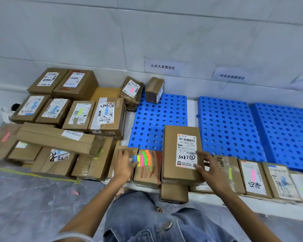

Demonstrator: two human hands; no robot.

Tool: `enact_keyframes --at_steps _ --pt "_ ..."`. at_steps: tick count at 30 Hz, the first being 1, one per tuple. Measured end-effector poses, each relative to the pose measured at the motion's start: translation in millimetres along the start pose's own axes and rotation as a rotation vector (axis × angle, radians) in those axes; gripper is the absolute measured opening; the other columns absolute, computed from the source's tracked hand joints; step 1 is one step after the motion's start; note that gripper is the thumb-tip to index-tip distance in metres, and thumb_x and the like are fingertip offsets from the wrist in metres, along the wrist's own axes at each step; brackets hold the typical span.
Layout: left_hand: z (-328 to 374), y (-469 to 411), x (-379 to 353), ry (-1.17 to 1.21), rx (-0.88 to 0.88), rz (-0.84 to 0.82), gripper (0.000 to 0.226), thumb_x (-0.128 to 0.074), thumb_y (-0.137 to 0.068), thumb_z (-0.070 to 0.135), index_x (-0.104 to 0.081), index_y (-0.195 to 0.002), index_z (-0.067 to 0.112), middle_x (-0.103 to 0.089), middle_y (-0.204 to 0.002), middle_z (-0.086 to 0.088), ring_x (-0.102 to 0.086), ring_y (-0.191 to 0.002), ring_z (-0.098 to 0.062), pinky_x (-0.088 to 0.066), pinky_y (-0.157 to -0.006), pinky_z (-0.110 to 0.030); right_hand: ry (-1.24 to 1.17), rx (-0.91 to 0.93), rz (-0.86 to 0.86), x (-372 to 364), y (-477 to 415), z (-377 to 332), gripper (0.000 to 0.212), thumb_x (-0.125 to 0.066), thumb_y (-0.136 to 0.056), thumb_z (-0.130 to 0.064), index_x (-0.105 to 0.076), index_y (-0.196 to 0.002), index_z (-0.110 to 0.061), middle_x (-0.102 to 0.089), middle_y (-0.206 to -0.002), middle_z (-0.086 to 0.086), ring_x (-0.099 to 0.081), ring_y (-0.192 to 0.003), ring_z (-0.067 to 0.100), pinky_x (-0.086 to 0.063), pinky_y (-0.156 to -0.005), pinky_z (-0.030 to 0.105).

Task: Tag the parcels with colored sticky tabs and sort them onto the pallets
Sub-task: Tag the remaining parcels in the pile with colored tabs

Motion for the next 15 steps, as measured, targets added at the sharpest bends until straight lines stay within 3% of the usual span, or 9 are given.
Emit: enact_keyframes --at_steps 3,9,12,15 --pt "-6.6 0.6 -12.1 -0.052 0.035 -0.054 0.054 -0.078 -0.071 0.034 -0.057 -0.118 0.021 -0.047 -0.122 -0.001 -0.044 -0.119 -0.019 -0.043 -0.094 -0.032 -0.006 -0.016 -0.037 1.8 4.6 3.1 0.041 -0.064 -0.086 -0.009 -0.052 -0.121 -0.028 -0.05 -0.122 -0.001 -0.053 -0.107 0.014 -0.047 -0.061 0.009" --pt "-5.9 -9.3 -4.6 0.152 0.117 -0.005 0.024 -0.079 -0.069 0.012 -0.058 -0.079 0.02 -0.056 -0.107 0.001 -0.052 -0.106 -0.018 -0.043 -0.082 -0.03 0.023 -0.005 -0.114 2.6 2.0 8.8 0.044 -0.061 -0.086 -0.003 -0.052 -0.117 -0.034 -0.052 -0.125 -0.007 -0.054 -0.104 0.007 -0.048 -0.062 0.009" --pt "-0.2 -9.9 1.9 0.333 0.162 0.001 0.023 -0.073 -0.076 0.004 -0.057 -0.068 0.019 -0.063 -0.082 0.002 -0.063 -0.089 -0.019 -0.047 -0.077 -0.028 0.042 0.02 -0.138 4.9 -2.6 6.9 0.042 -0.061 -0.087 -0.005 -0.051 -0.108 -0.04 -0.051 -0.123 -0.011 -0.053 -0.107 0.008 -0.048 -0.072 0.015" --pt "10.7 -9.8 22.1 0.528 0.192 0.041 0.013 -0.069 -0.081 0.007 -0.059 -0.074 0.012 -0.065 -0.077 -0.005 -0.065 -0.083 -0.026 -0.052 -0.08 -0.035 0.171 0.123 -0.016 17.1 -8.5 -9.0 0.035 -0.06 -0.088 -0.01 -0.05 -0.105 -0.038 -0.052 -0.12 -0.004 -0.051 -0.113 0.015 -0.04 -0.086 0.024"
Point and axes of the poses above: each hand's wrist, its own y-axis away from the middle knuckle, its own x-axis out of the back of the hand, z = x × y, the point moved 8 cm from there along -y, towards the middle knuckle
